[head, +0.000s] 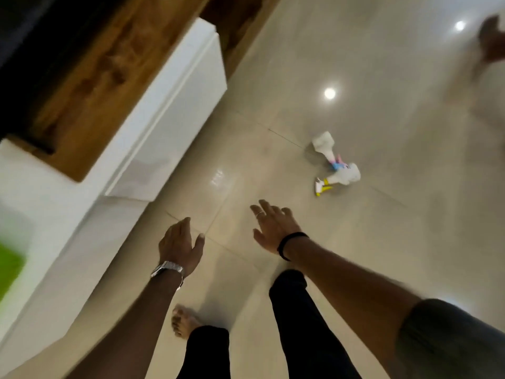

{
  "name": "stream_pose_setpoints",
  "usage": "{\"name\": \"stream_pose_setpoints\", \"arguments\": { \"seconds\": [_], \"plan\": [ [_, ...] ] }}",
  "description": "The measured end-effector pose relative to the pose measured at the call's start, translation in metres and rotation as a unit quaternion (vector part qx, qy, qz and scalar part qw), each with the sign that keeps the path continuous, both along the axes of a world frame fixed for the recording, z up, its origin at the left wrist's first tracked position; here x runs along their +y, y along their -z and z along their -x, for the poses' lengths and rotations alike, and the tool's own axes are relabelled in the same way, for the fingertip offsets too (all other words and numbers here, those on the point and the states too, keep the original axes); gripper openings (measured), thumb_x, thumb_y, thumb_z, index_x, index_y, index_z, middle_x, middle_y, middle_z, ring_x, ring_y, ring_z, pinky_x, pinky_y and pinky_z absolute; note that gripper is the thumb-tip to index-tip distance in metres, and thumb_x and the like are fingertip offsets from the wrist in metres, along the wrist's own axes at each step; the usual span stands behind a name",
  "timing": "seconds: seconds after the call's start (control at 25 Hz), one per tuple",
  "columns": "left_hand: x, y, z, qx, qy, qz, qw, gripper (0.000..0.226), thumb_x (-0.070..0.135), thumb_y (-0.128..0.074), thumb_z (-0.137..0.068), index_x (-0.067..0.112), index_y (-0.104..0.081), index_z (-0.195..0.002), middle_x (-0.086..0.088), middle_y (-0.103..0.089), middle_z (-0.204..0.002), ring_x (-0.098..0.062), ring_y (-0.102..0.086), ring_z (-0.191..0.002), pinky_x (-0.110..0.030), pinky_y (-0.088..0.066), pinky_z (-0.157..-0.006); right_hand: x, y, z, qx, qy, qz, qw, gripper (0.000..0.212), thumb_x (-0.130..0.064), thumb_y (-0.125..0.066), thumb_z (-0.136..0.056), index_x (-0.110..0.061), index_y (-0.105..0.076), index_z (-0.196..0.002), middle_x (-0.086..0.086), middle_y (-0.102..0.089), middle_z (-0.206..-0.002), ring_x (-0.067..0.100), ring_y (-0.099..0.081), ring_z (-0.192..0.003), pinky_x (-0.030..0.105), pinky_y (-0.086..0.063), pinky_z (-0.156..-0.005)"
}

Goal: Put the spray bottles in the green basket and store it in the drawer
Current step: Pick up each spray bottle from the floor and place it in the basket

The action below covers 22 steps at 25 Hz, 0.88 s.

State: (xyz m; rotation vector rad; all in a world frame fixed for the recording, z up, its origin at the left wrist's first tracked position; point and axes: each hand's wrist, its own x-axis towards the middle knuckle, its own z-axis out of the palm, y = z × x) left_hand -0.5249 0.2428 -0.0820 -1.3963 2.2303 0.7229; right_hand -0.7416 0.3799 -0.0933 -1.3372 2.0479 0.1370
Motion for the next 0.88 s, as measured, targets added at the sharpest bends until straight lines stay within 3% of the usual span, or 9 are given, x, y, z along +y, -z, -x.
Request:
{"name": "stream_pose_setpoints", "arguments": {
  "seconds": [0.2,0.48,0.68,0.88],
  "plan": [
    [0.04,0.026,0.155,0.021,0.148,-0.006,0.989,0.065,0.039,-0.053,-0.096,0.01,-0.035,-0.151,-0.011,-0.041,-0.156,-0.03,-0.037,-0.144,-0.044,-0.035,-0.112,0.104,0.03,0.134,0.032,0.118,-0.049,0.991,0.067,-0.046,-0.047,-0.093,-0.022,-0.026,-0.152,0.006,-0.028,-0.16,0.03,-0.045,-0.133,0.047,-0.035,-0.105],
    [0.113,0.11,0.348,0.063,0.346,-0.067,0.934,0.074,0.041,-0.046,-0.099,0.012,-0.014,-0.159,-0.007,-0.022,-0.166,-0.025,-0.023,-0.152,-0.041,-0.026,-0.119,0.18,0.122,0.266,0.072,0.174,-0.081,0.979,0.069,-0.047,-0.048,-0.093,-0.019,-0.027,-0.153,0.008,-0.033,-0.157,0.032,-0.049,-0.127,0.045,-0.041,-0.094],
    [0.163,0.19,0.419,0.079,0.345,-0.07,0.933,0.075,0.04,-0.049,-0.097,0.007,-0.019,-0.158,-0.012,-0.028,-0.163,-0.027,-0.028,-0.15,-0.039,-0.032,-0.116,0.19,0.197,0.314,0.058,0.198,-0.067,0.976,0.068,-0.043,-0.053,-0.091,-0.016,-0.033,-0.15,0.01,-0.039,-0.152,0.034,-0.052,-0.124,0.048,-0.042,-0.095],
    [0.183,0.265,0.426,0.066,0.305,-0.091,0.946,0.074,0.039,-0.053,-0.096,0.007,-0.024,-0.155,-0.012,-0.034,-0.16,-0.028,-0.033,-0.146,-0.041,-0.032,-0.114,0.186,0.28,0.32,0.043,0.203,-0.072,0.976,0.068,-0.033,-0.054,-0.091,-0.016,-0.028,-0.152,0.01,-0.036,-0.154,0.03,-0.045,-0.131,0.05,-0.039,-0.1]
  ]
}}
